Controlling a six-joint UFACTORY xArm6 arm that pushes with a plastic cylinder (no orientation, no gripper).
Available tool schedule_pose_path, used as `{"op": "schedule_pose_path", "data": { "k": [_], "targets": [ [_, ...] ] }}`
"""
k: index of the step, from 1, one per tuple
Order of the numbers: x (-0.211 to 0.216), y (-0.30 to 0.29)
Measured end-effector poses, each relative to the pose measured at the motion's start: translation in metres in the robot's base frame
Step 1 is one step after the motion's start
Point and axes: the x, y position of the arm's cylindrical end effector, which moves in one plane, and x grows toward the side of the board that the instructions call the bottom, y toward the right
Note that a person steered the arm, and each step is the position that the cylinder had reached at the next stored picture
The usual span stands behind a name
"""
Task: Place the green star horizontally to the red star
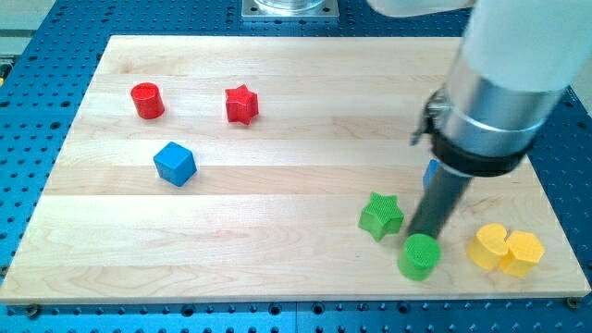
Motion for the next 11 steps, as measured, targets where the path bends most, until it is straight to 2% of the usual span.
{"op": "schedule_pose_path", "data": {
  "k": [1,3,4,5,6,7,8,9,11],
  "targets": [
    [-0.002,-0.05],
    [-0.098,-0.061],
    [-0.041,-0.04],
    [-0.026,-0.079],
    [-0.062,-0.082],
    [-0.119,-0.084],
    [-0.076,-0.071],
    [-0.064,-0.108],
    [-0.156,-0.108]
  ]
}}
